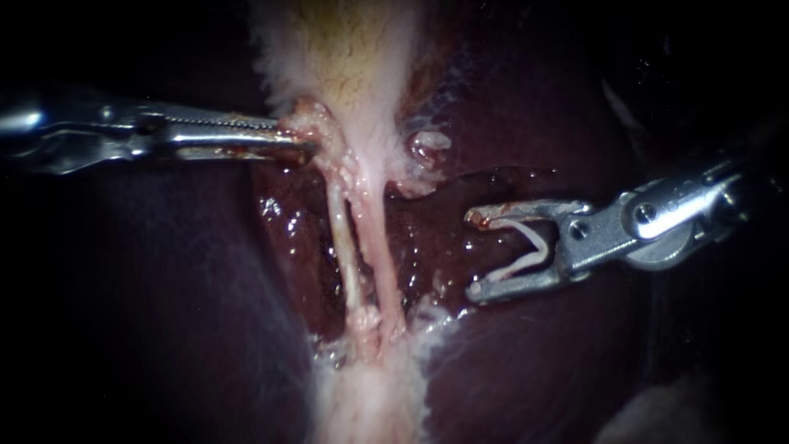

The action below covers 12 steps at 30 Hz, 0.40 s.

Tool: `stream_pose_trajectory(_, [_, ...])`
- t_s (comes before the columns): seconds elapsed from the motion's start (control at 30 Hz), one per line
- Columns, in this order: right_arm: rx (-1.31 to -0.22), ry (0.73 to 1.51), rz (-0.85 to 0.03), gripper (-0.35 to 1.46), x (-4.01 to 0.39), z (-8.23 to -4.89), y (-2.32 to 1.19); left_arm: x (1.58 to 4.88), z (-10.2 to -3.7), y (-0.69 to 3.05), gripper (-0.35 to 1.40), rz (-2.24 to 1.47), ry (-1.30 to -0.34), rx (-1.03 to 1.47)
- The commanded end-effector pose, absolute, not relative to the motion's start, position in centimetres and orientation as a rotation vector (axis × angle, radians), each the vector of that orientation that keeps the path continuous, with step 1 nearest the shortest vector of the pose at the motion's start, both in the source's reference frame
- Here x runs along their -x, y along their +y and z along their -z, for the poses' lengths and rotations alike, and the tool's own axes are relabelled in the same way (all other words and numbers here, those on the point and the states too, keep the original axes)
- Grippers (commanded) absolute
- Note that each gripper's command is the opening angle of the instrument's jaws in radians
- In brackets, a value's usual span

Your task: Grabbing gallbladder

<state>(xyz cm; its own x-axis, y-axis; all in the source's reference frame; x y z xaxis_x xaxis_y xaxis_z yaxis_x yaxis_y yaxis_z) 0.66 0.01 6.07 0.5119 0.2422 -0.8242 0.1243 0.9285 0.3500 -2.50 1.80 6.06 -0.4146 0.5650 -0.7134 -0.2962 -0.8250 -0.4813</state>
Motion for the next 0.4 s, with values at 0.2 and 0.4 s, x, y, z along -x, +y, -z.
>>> stream_pose_trajectory(0.2, [-0.392,1.038,-0.073,0.49,-0.66,-6.07,0.01,2.49,-6.11,1.79,-0.35,-2.247,-0.378,1.287])
stream_pose_trajectory(0.4, [-0.391,1.038,-0.073,0.49,-0.66,-6.07,0.02,2.49,-6.12,1.79,-0.35,-2.247,-0.378,1.286])
